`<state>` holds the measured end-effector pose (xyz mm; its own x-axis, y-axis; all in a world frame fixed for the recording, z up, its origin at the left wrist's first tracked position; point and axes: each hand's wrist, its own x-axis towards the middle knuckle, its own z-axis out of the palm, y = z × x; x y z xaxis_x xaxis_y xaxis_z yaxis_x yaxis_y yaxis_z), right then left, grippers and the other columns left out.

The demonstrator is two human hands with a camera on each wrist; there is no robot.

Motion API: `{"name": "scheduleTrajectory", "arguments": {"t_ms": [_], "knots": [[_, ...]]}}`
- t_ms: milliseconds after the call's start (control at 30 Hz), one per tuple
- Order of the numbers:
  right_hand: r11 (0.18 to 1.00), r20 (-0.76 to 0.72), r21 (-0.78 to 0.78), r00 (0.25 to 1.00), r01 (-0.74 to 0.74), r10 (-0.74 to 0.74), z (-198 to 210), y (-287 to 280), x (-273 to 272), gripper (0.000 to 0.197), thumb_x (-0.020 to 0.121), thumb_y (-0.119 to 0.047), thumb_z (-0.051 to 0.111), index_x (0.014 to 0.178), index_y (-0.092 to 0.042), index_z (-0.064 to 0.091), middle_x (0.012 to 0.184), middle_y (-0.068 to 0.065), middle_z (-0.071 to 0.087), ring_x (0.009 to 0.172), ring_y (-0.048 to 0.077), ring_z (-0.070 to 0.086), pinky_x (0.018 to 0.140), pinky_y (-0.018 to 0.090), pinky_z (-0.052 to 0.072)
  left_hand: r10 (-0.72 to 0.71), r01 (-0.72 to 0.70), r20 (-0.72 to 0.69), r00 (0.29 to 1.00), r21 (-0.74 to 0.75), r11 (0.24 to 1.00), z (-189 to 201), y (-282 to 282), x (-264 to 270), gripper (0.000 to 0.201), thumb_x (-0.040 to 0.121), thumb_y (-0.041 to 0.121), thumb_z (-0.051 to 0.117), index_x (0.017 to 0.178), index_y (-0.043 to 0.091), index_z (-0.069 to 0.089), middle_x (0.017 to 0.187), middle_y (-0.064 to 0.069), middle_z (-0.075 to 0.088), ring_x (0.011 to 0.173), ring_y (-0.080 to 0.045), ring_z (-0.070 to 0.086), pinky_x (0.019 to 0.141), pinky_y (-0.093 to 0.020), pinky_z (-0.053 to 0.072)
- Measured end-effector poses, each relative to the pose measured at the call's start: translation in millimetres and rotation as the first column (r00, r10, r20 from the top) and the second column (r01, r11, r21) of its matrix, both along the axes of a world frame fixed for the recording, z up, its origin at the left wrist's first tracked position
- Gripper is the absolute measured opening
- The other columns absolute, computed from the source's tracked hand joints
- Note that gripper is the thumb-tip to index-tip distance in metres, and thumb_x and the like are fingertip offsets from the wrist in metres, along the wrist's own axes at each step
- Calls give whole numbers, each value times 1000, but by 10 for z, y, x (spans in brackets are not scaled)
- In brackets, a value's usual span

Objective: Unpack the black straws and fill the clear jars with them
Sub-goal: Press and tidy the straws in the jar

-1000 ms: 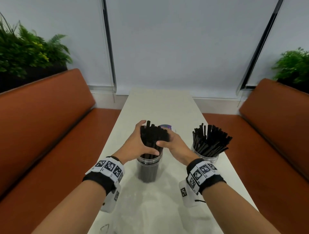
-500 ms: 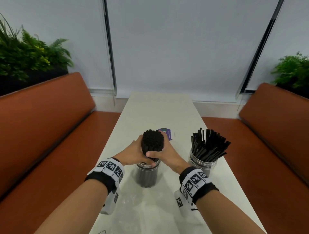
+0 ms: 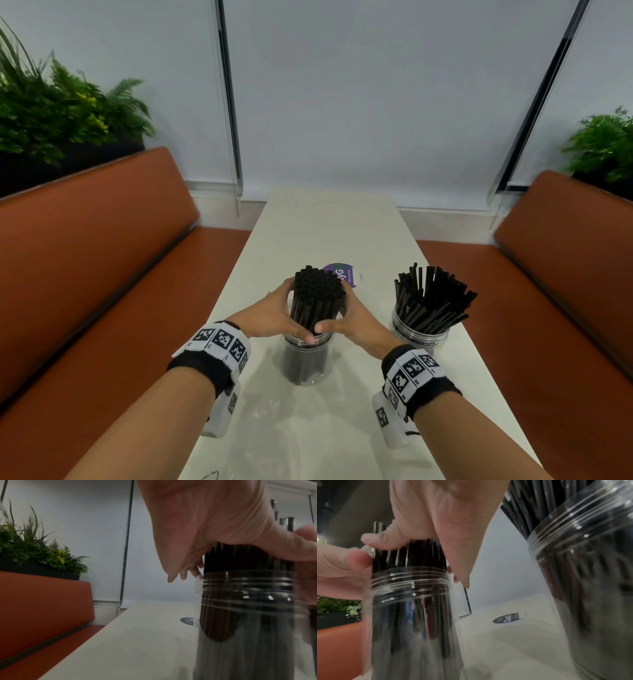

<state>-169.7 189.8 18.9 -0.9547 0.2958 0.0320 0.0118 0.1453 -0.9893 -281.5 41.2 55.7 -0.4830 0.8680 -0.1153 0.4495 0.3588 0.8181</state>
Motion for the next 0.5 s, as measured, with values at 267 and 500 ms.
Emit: {"name": "scheduleTrajectory", "arguments": {"t_ms": [267, 500], "knots": [[999, 32, 47, 999, 24, -25, -70, 142, 176, 121, 46, -38, 83, 145, -24, 16, 152, -2, 28, 142, 11, 22, 97, 20, 23, -32, 30, -18, 999, -110, 993, 31, -167, -142, 121, 56, 23, 89, 146, 23, 8, 153, 7, 18, 139, -13, 21, 113, -30, 19], [1000, -85, 23, 996, 5, -3, 61, -139, -67, 121, 39, -58, 86, 136, -14, 29, 134, 11, 49, 124, 14, 50, 91, 22, 49, 10, 0, -88, 996, 111, 994, 35, 128, 116, 109, 56, 12, 87, 139, 16, 16, 119, 6, 45, 113, -13, 49, 85, -15, 42]]}}
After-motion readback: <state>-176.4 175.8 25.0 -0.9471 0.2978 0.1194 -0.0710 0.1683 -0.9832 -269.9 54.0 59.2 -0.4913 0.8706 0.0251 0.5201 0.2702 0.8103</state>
